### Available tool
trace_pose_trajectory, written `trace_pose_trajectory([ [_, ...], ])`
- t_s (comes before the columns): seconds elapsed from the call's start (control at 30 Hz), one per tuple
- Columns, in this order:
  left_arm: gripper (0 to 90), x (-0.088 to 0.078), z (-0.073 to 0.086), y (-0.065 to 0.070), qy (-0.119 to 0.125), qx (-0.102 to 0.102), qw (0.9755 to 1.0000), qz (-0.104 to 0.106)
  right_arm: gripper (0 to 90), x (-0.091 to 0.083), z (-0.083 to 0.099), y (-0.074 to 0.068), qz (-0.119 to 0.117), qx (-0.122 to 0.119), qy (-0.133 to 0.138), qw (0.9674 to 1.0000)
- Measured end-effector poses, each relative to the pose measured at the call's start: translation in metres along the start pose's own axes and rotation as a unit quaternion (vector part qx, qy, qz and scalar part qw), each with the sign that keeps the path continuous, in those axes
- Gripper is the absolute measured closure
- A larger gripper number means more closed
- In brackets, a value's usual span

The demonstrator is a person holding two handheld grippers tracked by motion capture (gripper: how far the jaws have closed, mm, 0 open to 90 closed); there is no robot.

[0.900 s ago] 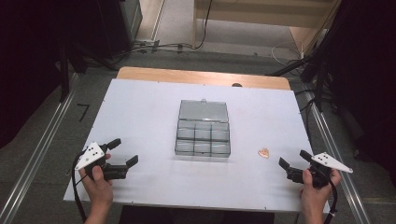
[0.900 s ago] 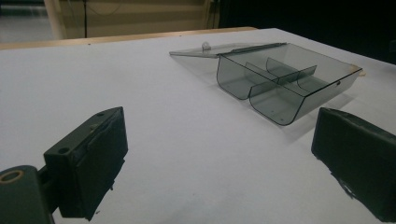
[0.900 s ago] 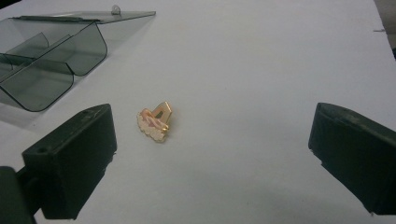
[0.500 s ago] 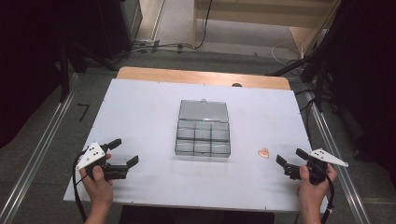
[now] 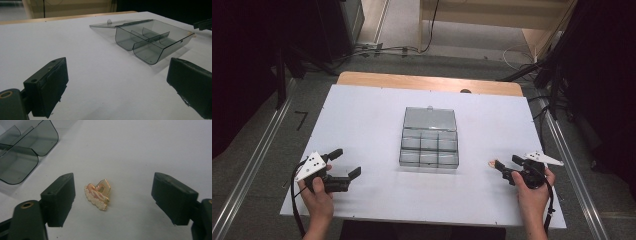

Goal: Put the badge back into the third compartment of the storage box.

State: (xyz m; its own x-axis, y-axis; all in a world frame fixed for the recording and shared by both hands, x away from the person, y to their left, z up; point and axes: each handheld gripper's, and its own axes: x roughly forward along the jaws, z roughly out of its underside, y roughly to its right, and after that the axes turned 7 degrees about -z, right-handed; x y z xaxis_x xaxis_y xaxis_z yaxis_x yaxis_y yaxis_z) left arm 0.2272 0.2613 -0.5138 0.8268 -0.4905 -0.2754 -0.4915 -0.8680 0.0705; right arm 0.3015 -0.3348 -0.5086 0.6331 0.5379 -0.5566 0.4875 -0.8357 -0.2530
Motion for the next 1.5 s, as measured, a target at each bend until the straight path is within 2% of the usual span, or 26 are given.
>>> trace_pose_trajectory([
  [0.13, 4.2, 0.000, 0.000, 0.000, -0.002, 0.002, 1.0000, 0.000, 33.6, 0.001, 0.001, 0.004, -0.012, 0.022, -0.004, 0.9997],
  [0.2, 4.3, 0.000, 0.000, 0.000, -0.002, 0.002, 1.0000, 0.000, 35.7, 0.001, 0.001, 0.006, -0.021, 0.024, -0.002, 0.9995],
  [0.27, 4.2, 0.000, 0.000, 0.000, -0.002, 0.002, 1.0000, 0.001, 39.1, 0.002, 0.001, 0.006, -0.028, 0.028, -0.011, 0.9992],
  [0.33, 4.2, 0.000, 0.000, 0.000, -0.002, 0.002, 1.0000, 0.001, 40.0, 0.003, 0.001, 0.005, -0.026, 0.024, -0.016, 0.9992],
  [0.37, 4.2, 0.000, 0.000, 0.000, -0.002, 0.002, 1.0000, 0.000, 42.3, 0.006, 0.001, 0.003, -0.023, 0.012, -0.028, 0.9993],
  [0.4, 4.2, 0.000, 0.000, 0.000, -0.002, 0.002, 1.0000, 0.000, 42.3, 0.006, 0.001, 0.003, -0.023, 0.012, -0.028, 0.9993],
  [0.43, 4.3, 0.000, 0.000, 0.000, -0.002, 0.002, 1.0000, 0.000, 43.0, 0.008, 0.001, 0.001, -0.020, 0.006, -0.040, 0.9990],
  [0.6, 4.3, 0.000, 0.000, 0.000, -0.002, 0.002, 1.0000, 0.001, 44.7, 0.008, 0.001, -0.001, -0.009, -0.003, -0.042, 0.9991],
  [0.77, 4.3, 0.000, 0.000, 0.000, -0.003, 0.003, 1.0000, 0.000, 50.5, 0.011, 0.002, -0.011, 0.028, -0.036, -0.052, 0.9976],
  [0.83, 4.3, 0.000, 0.000, 0.000, -0.005, 0.003, 1.0000, -0.001, 55.7, 0.012, 0.002, -0.014, 0.032, -0.053, -0.055, 0.9966],
  [0.9, 4.3, 0.001, 0.000, 0.001, -0.004, 0.003, 1.0000, -0.001, 57.9, 0.013, 0.003, -0.015, 0.030, -0.058, -0.059, 0.9961],
  [0.93, 4.3, 0.001, 0.000, 0.001, -0.004, 0.004, 1.0000, -0.001, 63.0, 0.013, 0.003, -0.016, 0.026, -0.066, -0.060, 0.9957],
  [1.1, 4.3, 0.001, 0.000, 0.001, -0.006, 0.004, 1.0000, -0.001, 68.5, 0.012, 0.003, -0.014, 0.011, -0.063, -0.061, 0.9961],
  [1.2, 4.3, 0.001, 0.000, 0.001, -0.007, 0.005, 1.0000, -0.001, 74.2, 0.012, 0.003, -0.012, -0.011, -0.059, -0.063, 0.9962],
  [1.27, 4.3, 0.001, 0.000, 0.001, -0.007, 0.006, 1.0000, -0.001, 81.5, 0.012, 0.003, -0.014, -0.018, -0.066, -0.066, 0.9955],
  [1.3, 4.3, 0.001, 0.000, 0.001, -0.007, 0.005, 1.0000, -0.001, 82.7, 0.012, 0.003, -0.014, -0.029, -0.070, -0.068, 0.9948],
  [1.5, 4.3, 0.001, 0.000, 0.001, -0.007, 0.005, 1.0000, -0.001, 86.1, 0.013, 0.004, -0.017, -0.045, -0.091, -0.072, 0.9922],
])
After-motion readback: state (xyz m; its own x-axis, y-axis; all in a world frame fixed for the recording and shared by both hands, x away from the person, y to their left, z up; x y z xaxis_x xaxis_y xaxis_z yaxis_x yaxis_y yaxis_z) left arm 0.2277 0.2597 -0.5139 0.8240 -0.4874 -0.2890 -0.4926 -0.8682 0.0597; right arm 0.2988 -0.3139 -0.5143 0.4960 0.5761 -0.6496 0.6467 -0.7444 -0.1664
